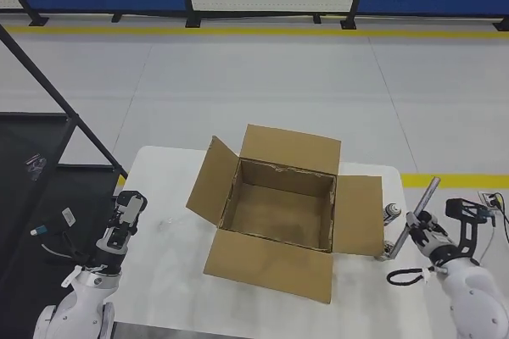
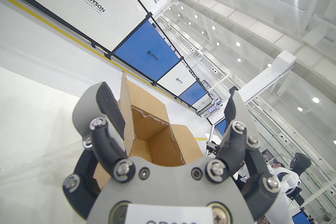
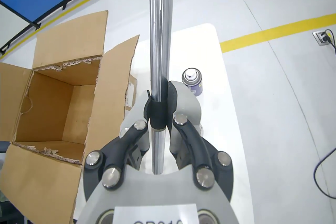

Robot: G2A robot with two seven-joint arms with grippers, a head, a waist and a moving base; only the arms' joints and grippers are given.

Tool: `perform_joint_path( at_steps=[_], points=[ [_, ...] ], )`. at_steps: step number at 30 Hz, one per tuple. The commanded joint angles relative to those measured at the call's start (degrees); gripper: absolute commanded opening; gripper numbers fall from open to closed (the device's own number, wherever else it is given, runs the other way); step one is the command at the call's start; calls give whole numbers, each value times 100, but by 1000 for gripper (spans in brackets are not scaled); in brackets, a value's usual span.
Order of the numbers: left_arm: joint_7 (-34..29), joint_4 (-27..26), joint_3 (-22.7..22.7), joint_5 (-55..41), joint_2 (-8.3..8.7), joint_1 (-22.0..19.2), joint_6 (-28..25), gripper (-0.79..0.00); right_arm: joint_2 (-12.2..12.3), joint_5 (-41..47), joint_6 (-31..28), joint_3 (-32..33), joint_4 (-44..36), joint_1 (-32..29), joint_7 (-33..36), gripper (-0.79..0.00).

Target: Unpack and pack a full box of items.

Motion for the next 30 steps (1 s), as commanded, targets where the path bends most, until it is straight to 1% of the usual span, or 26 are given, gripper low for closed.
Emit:
perform_joint_path(
  at_steps=[1, 2, 6, 13, 19, 26, 30],
  points=[
    [0, 0, 0, 0, 0, 0, 0, 0, 9, -105, -324, -96, 127, 7, -326, -785],
    [0, 0, 0, 0, 0, 0, 0, 0, 15, -178, -490, -145, 179, 4, -492, -785],
    [0, 0, 0, 0, 0, 0, 0, 0, 20, -420, -659, -305, 360, 50, -996, -785],
    [0, 0, 0, 0, 0, 0, 0, 0, 9, -637, -574, -643, 484, 292, -1384, -785],
    [0, 0, 0, 0, 0, 0, 0, 0, 8, -842, -441, -923, 598, 605, -1214, -785],
    [0, 0, 0, 0, 0, 0, 0, 0, -12, -1229, -23, -1289, 717, 940, -969, -785],
    [0, 0, 0, 0, 0, 0, 0, 0, -26, -1375, 121, -1476, 749, 1079, -855, -785]
  ],
)
